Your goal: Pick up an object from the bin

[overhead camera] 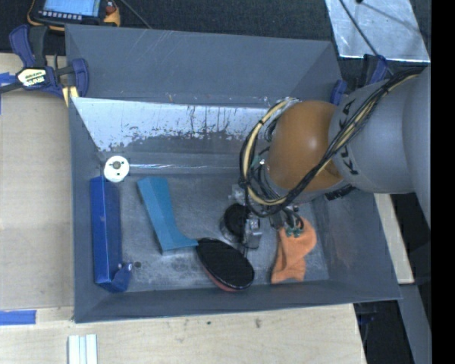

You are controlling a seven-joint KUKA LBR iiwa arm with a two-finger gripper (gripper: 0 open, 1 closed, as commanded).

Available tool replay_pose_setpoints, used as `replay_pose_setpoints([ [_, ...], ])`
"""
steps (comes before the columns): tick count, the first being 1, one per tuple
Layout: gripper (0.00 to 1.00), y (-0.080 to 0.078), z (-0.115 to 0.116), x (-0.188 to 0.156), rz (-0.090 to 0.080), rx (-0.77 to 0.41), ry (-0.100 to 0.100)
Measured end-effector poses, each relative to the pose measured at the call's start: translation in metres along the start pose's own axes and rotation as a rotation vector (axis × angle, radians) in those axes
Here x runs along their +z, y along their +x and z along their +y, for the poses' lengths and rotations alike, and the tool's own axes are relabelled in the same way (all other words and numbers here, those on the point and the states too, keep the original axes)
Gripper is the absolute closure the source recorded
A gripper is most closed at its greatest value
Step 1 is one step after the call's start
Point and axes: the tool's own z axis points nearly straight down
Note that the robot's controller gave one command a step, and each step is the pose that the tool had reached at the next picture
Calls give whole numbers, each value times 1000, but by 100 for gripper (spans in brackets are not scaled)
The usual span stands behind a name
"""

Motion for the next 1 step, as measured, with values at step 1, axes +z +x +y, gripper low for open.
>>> replay_pose_setpoints([
  [1,100,-6,1,-204,3,45,-1],
])
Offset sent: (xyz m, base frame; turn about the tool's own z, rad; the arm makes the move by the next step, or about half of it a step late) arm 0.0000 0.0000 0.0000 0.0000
